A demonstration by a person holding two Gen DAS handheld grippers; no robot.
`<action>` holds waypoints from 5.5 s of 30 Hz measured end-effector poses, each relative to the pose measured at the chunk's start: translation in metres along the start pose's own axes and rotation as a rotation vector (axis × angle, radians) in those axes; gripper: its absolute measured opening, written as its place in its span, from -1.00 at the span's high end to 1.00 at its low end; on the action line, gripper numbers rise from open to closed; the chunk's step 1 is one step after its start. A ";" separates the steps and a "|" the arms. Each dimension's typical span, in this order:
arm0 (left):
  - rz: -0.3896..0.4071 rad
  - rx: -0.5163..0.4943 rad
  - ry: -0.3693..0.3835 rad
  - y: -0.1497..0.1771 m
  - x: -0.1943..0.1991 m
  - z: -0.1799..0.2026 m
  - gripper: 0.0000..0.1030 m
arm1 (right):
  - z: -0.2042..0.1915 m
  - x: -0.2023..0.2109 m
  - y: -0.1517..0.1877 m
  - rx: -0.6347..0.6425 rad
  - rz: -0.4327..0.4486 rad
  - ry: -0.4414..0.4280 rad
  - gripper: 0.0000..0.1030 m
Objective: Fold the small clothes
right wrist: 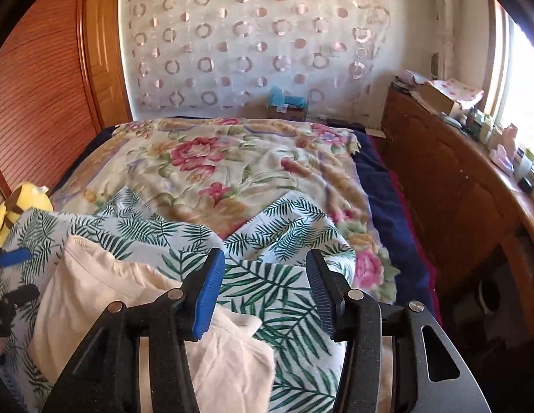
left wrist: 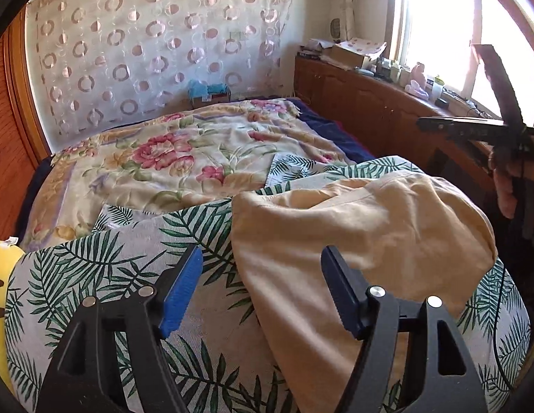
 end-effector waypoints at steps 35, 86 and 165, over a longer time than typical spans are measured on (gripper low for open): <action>-0.012 0.111 0.217 -0.012 0.013 0.006 0.83 | -0.026 0.007 0.068 0.070 -0.163 -0.225 0.62; 0.043 0.422 -0.306 0.148 0.167 -0.244 0.83 | -0.379 -0.227 -0.057 0.336 -0.087 -0.556 -0.09; 0.349 0.039 -0.235 0.044 0.298 0.015 -0.63 | -0.151 0.211 0.084 0.008 0.321 -0.173 -0.46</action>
Point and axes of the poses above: each gripper's, at about its wrist camera, not at the fingertips, and x roughly against the way its jaws point, z to its right, y to its underside, the point moved 3 cm from there along -x, roughly the way its jaws point, and after that the axes turned 12 degrees about z, right-handed, at the moved point
